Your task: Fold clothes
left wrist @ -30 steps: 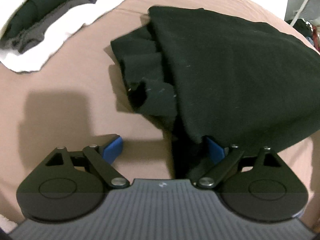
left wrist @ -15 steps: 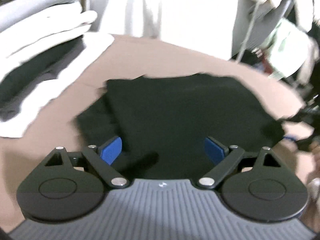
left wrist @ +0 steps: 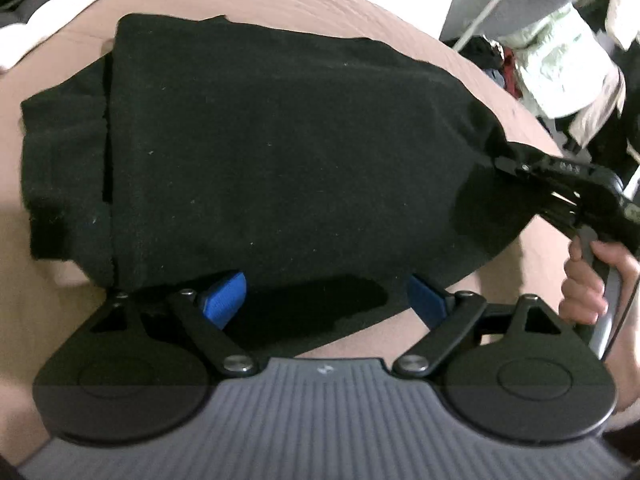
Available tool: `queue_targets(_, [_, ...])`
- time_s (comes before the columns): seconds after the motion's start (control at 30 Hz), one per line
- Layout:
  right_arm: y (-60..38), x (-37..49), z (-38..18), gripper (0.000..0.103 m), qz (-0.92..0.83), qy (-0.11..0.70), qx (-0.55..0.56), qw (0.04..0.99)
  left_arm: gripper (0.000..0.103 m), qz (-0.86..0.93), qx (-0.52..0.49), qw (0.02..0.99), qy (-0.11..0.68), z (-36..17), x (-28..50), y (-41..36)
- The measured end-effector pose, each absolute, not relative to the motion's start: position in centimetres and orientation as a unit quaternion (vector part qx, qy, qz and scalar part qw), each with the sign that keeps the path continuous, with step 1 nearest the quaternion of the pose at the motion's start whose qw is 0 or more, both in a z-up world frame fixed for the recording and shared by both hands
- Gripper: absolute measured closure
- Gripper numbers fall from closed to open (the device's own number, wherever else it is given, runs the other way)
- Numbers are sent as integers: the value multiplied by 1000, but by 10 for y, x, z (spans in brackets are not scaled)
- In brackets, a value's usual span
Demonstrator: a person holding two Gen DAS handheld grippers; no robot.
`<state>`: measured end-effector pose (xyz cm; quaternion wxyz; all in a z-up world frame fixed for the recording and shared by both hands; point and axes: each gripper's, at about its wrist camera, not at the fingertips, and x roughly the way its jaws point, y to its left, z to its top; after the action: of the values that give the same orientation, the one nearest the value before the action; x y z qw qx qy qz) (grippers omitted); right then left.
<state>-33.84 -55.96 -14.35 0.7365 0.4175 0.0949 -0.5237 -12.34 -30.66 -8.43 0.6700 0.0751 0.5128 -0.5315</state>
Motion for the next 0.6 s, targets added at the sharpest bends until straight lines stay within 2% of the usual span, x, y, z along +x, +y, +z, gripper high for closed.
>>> queue_targets(0.23, [-545, -244, -56, 90, -520, 189, 173, 815, 16, -507, 39, 713, 484, -41, -81, -263])
queue_targets(0.4, [-491, -157, -8, 90, -425, 234, 10, 874, 15, -450, -43, 714, 535, -53, -18, -218])
queue_targets(0.5, [-462, -102, -21, 90, -340, 277, -27, 898, 15, -415, -72, 720, 551, -63, 8, -201])
queue_targets(0.6, [-447, -66, -67, 90, -304, 337, -34, 890, 16, -394, -95, 735, 543, -65, 20, -199])
